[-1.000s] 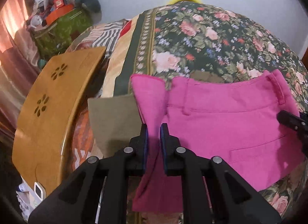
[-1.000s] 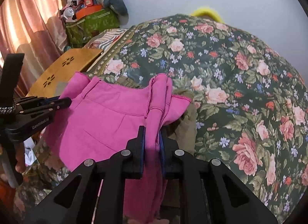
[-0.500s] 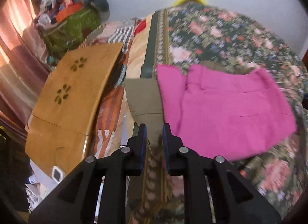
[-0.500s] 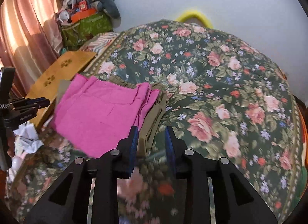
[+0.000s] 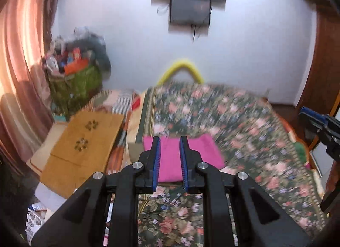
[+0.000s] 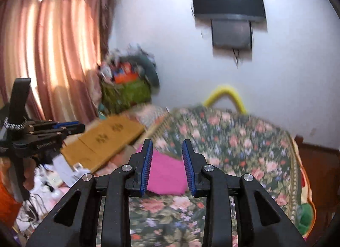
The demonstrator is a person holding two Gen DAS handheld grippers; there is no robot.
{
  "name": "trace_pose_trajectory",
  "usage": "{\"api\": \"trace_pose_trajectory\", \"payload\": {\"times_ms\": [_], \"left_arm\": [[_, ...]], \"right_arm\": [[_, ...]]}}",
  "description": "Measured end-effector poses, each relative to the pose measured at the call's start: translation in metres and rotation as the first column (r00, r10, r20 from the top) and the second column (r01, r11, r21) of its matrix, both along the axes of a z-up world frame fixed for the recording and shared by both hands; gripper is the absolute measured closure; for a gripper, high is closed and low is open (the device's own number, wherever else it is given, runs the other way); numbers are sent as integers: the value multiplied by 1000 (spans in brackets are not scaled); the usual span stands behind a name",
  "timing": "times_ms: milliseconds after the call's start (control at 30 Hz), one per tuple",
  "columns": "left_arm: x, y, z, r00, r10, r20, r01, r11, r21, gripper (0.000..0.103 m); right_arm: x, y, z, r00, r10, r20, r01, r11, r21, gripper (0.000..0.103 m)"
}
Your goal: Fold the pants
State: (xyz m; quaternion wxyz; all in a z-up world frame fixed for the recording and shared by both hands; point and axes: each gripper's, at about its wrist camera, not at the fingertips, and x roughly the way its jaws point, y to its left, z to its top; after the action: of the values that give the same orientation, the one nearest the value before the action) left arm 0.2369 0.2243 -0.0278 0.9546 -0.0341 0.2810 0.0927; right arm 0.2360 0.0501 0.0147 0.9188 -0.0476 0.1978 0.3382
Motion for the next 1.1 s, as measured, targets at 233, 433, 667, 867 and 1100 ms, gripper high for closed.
{"api": "trace_pose_trajectory", "payload": {"times_ms": [233, 433, 667, 867, 1100], "left_arm": [[-106, -57, 57, 980, -25, 196, 15, 999, 50, 86], [-178, -93, 74, 952, -36, 303, 17, 998, 65, 81], [-236, -116, 75, 927, 1, 376, -25, 998, 58, 23], [-252, -117, 71, 927, 17, 376, -36, 998, 43, 5], [-259, -118, 68, 924, 25, 380, -47, 998, 48, 2]], "right_arm": [[-88, -27, 39, 994, 39, 101, -54, 987, 151, 77], [-151, -42, 42, 984, 12, 175, -49, 978, 205, 77], [-180, -53, 37, 975, -45, 217, -5, 975, 224, 32], [-188, -55, 40, 966, -89, 242, 40, 979, 202, 4], [-195, -59, 36, 969, -102, 226, 58, 979, 193, 0]]}}
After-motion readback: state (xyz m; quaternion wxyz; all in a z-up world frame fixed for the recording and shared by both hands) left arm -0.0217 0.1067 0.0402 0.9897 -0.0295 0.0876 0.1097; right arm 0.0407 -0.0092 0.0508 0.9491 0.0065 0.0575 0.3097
